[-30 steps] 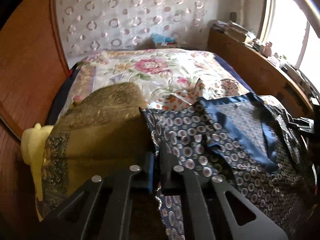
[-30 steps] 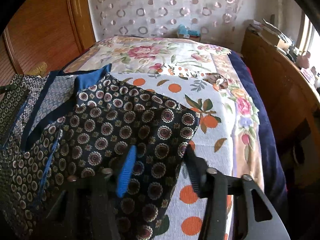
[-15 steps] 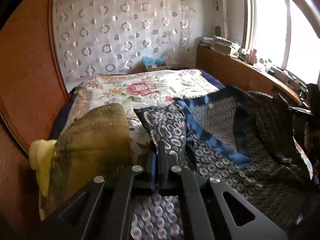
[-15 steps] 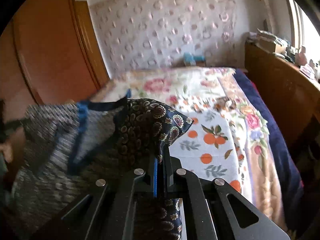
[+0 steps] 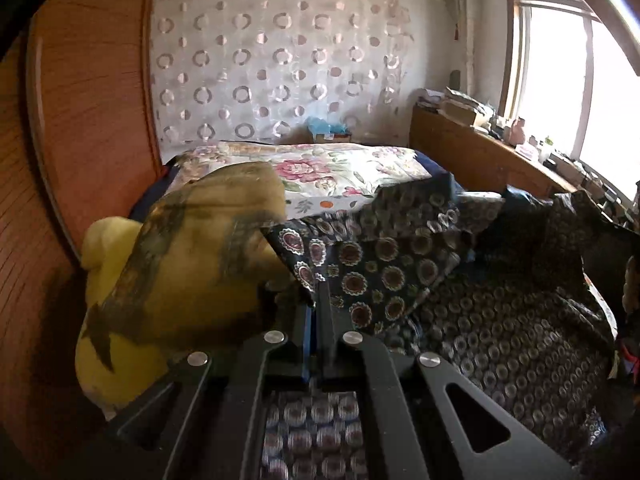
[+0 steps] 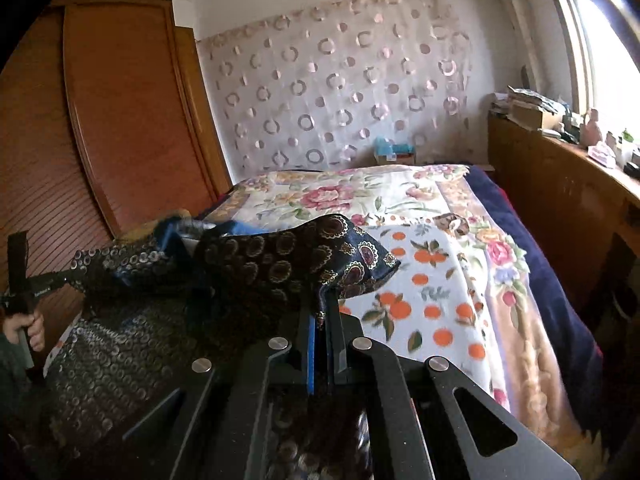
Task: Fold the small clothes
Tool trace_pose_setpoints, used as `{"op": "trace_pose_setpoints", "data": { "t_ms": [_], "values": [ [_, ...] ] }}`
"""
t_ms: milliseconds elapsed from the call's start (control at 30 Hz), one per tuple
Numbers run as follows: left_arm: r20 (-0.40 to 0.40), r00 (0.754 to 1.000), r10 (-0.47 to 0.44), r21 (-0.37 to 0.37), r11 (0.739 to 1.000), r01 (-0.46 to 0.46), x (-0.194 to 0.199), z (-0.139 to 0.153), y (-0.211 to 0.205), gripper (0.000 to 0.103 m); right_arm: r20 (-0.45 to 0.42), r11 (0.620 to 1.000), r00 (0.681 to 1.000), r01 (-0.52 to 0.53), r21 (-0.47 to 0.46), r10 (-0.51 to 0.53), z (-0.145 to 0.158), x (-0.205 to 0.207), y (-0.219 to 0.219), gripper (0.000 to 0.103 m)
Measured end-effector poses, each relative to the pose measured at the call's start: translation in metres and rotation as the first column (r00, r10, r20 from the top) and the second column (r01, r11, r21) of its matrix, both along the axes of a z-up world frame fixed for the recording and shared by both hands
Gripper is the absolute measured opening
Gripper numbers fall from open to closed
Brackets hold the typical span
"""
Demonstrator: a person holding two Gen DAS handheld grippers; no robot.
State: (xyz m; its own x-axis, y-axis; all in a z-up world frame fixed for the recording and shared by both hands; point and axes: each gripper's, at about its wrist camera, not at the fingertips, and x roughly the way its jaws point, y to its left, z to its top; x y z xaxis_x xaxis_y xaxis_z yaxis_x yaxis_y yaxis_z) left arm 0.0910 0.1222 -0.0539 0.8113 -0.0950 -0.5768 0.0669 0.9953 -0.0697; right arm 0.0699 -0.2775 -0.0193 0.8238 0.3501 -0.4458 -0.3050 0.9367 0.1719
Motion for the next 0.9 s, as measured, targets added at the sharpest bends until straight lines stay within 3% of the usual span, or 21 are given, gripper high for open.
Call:
{"op": "trace_pose_setpoints", "data": {
  "t_ms": [200,467,733,900],
  "values": [
    [0.013,0.999,0.030,-0.049,0.998,-0.029,-0.051,-0.008,0.010,0.002,-0.015,1.000,1.000,0.004,0.007,-0.004,-0.004,-0.042,-0.009,0.003],
    [0.013,0.997,0.079,-0.084,0.993,-0.077,-0.084,-0.018,0.030,0.002,-0.064,0.999,0.998,0.005,-0.053,-0.009,0.000,-0.083,-0.023,0.003],
    [-0.006,0.995,0.103,-0.073,0.992,-0.103,-0.113,-0.014,0.032,0.002,-0.097,0.993,0.995,-0.004,-0.115,-0.008,0.022,-0.108,-0.025,0.003],
    [-0.052,0.993,0.107,0.014,0.994,-0.107,-0.111,-0.014,0.019,0.003,-0.130,0.979,0.991,-0.037,-0.199,0.011,0.027,-0.113,-0.015,0.003]
  ]
}}
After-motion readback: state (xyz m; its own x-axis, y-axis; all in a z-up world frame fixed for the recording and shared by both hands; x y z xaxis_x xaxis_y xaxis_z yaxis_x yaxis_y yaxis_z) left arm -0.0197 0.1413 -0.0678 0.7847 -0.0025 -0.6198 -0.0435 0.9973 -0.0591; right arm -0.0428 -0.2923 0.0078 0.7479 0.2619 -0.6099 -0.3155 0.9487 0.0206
